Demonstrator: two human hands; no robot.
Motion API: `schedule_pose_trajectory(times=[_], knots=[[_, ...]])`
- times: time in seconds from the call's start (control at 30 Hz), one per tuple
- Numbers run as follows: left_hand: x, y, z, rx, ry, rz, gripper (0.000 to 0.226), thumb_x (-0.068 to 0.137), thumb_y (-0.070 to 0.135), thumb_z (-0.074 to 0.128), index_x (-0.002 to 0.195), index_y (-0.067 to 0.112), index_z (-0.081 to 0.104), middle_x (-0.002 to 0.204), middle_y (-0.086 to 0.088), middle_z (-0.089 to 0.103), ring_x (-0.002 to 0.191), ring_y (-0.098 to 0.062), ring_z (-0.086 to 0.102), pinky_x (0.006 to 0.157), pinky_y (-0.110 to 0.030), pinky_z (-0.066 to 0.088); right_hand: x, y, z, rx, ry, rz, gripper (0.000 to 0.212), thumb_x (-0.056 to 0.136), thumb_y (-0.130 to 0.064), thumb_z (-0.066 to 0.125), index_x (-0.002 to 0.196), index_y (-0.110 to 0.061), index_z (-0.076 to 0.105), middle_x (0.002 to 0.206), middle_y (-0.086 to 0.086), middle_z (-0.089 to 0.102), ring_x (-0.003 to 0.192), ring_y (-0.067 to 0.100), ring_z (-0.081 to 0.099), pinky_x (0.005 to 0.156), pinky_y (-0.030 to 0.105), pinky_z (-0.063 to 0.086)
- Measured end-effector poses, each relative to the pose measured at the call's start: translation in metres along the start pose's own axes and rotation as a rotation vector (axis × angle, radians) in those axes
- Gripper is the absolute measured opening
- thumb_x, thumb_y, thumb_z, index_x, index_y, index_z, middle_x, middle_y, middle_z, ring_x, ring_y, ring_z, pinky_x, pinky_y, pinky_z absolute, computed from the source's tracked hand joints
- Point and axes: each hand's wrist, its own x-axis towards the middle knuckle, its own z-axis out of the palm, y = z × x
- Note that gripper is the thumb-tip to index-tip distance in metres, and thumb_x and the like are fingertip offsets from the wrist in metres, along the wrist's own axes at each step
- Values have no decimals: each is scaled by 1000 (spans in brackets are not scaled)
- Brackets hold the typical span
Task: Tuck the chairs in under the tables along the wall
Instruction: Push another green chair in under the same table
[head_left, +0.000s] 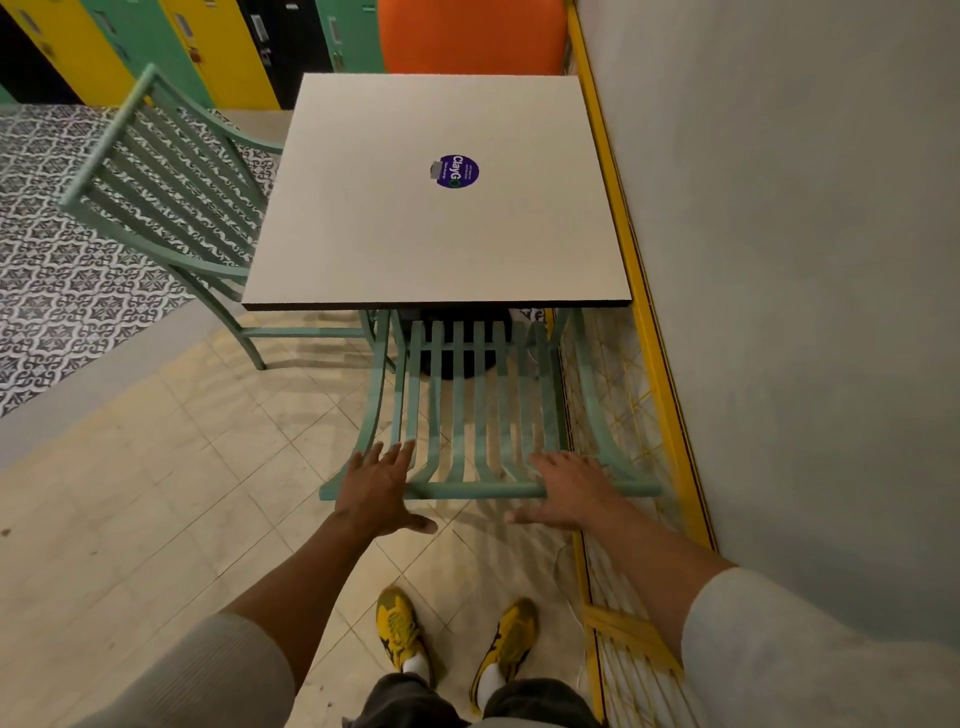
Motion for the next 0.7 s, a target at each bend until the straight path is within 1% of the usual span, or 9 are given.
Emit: schedule_pose_trajectory(times=[0.07,0.13,0.23,0.3,0.37,0.47,0.6,0.63,0.7], knots=[[-8,-1,-4,-2,-14,-6,142,68,89,73,171,23,2,178,-6,11,165,-33,5,133,-58,6,-1,-8,-7,8,-26,-24,121,77,-102,42,165,-20,32,169,11,36,153,32,36,125,55,29],[-19,-5,-7,-6,-10,-17,140,68,92,69,171,23,4,178,-6,10,165,-32,4,133,-59,6,-2,-22,-16,-12,-24,-47,123,78,-104,33,166,-19,30,171,12,32,156,33,33,127,56,26],[-34,-16,-10,-10,7,-36,136,69,94,66,170,23,10,178,-6,11,165,-31,5,133,-58,4,-2,-45,-29,-20,-6,-73,122,80,-104,23,168,-19,27,173,12,30,157,33,32,128,57,23],[-44,-26,-13,-15,11,-43,131,72,91,67,170,25,12,178,-5,12,165,-31,4,133,-56,3,1,-61,-39,-30,18,-115,117,84,-101,21,168,-19,28,172,11,33,155,33,36,127,57,23],[-55,-39,-16,-14,26,-63,127,73,89,68,170,26,15,178,-4,15,165,-31,6,133,-56,4,5,-80,-50,-49,50,-167,107,89,-95,23,167,-21,29,170,9,38,152,32,41,126,54,26],[-72,-66,-20,-23,55,-114,127,72,90,67,170,25,17,177,-3,18,164,-31,8,133,-56,5,10,-114,-62,-91,89,-241,97,94,-90,25,163,-23,36,167,7,42,150,29,45,125,51,30],[-92,-109,-25,-51,85,-167,127,76,88,65,171,23,12,178,-4,13,165,-29,5,133,-54,2,21,-170,-73,-159,116,-319,94,96,-87,23,162,-21,38,167,6,42,150,29,43,124,52,31],[-96,-119,-27,-54,89,-174,126,77,87,66,171,23,11,178,-4,13,165,-29,5,133,-54,2,25,-184,-76,-192,123,-333,96,95,-88,21,161,-21,39,166,6,43,149,29,45,123,52,32],[-102,-145,-31,-56,100,-190,125,78,85,68,170,22,11,178,-5,13,165,-29,5,133,-54,2,37,-215,-83,-242,143,-350,108,88,-95,12,161,-22,41,165,4,45,147,28,47,121,50,34]])
